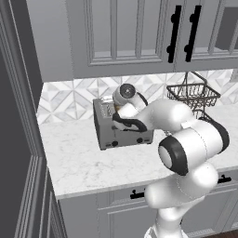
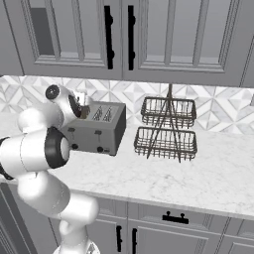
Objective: Start the toaster. Once the lever pops up, take the bread to the plate on the dining counter.
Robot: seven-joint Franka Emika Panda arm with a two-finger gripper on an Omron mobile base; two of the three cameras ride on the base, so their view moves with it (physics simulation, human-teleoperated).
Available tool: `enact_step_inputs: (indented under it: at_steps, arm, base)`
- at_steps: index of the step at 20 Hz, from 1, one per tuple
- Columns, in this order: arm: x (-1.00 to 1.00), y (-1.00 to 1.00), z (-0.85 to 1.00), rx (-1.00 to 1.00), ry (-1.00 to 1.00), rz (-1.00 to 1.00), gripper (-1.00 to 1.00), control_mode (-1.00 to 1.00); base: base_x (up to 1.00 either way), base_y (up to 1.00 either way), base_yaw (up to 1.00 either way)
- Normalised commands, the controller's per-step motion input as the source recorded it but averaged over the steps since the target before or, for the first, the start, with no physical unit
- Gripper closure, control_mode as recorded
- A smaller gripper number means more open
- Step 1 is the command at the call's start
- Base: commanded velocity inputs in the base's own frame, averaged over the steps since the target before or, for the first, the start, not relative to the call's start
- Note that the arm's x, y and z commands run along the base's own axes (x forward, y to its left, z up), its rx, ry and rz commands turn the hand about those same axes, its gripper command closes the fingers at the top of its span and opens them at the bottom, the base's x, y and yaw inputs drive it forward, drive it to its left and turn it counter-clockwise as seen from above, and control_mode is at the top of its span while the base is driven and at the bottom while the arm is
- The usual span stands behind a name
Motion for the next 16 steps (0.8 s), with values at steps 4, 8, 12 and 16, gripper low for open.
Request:
enact_step_inputs:
  at_steps: [4, 8, 12, 16]
  arm:
    - [-0.24, 0.0, 0.46, 0.0, 0.0, 0.0, 1.0, -1.0]
    - [-0.53, 0.0, 0.32, 0.0, -0.05, 0.0, 1.0, -1.0]
    - [-0.69, 0.0, 0.36, 0.0, -0.07, 0.0, 1.0, -1.0]
    - [-0.97, 0.03, 0.23, 0.0, -0.03, 0.0, 1.0, -1.0]
  base:
    - [0.0, 0.0, 0.0]
    - [0.0, 0.0, 0.0]
    - [0.0, 0.0, 0.0]
    - [0.0, 0.0, 0.0]
